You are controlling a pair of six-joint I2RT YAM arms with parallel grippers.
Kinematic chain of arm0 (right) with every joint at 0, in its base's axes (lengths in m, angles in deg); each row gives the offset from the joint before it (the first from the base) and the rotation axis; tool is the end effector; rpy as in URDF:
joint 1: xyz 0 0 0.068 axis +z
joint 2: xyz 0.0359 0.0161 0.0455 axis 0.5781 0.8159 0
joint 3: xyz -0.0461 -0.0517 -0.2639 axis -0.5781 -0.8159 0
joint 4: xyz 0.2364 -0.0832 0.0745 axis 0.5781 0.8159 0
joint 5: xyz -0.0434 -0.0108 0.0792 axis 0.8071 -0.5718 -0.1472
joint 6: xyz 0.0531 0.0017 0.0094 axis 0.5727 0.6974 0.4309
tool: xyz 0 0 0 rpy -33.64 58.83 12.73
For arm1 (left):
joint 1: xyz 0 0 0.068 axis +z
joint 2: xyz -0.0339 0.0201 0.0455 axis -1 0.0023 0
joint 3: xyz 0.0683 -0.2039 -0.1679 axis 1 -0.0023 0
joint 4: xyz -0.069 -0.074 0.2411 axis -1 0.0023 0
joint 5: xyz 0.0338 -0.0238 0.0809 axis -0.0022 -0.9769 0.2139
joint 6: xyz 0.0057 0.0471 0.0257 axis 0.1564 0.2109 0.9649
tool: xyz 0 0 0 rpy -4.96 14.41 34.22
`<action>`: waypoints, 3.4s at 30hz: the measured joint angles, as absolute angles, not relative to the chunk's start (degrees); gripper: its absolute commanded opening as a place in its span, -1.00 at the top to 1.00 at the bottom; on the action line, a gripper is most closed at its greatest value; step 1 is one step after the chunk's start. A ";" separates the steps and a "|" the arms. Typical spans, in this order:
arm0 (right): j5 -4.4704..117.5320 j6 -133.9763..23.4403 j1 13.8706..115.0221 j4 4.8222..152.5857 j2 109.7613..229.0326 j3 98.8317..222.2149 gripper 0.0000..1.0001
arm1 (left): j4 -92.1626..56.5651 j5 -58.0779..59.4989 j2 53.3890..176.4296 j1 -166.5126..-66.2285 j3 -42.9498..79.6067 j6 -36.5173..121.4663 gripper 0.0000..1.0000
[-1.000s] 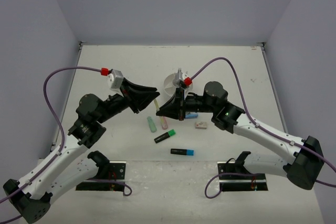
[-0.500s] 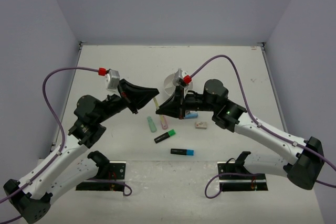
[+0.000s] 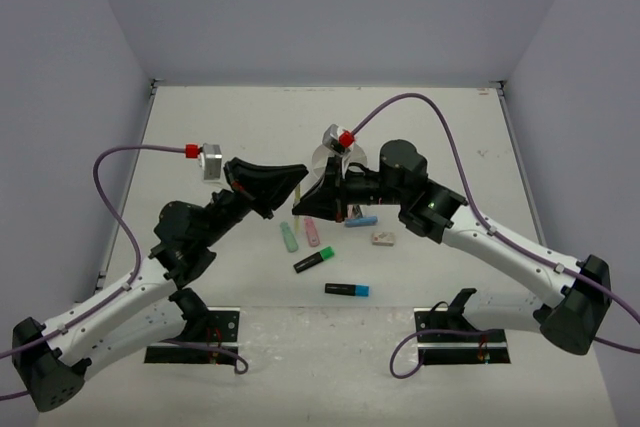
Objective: Sort the stationery into containers
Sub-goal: Close the pen cap on the pen, then place the pen in the storage box.
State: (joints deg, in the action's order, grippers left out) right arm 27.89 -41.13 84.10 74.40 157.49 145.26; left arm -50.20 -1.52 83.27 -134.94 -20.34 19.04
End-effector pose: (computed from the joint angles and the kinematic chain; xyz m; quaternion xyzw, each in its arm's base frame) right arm 0.1685 0.2243 0.3729 -0.3726 0.6301 0.5552 0.3949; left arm 0.1230 -0.1323 0.3562 0.1239 0.5318 -0.5760 0.6083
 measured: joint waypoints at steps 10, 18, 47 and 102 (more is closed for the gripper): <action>27.65 -40.26 83.88 74.27 157.33 143.42 1.00 | -47.28 6.03 80.16 -137.14 -22.40 19.23 1.00; 25.65 -41.14 81.69 67.43 157.05 138.87 1.00 | -30.36 9.14 83.20 -138.51 -12.83 23.77 0.98; 74.22 -52.29 68.78 53.09 171.64 140.26 1.00 | 10.58 44.20 81.44 -140.17 6.87 24.69 -1.00; 69.41 -50.33 71.25 44.42 176.86 132.77 -0.12 | 22.07 41.09 71.03 -140.20 -7.77 25.13 -1.00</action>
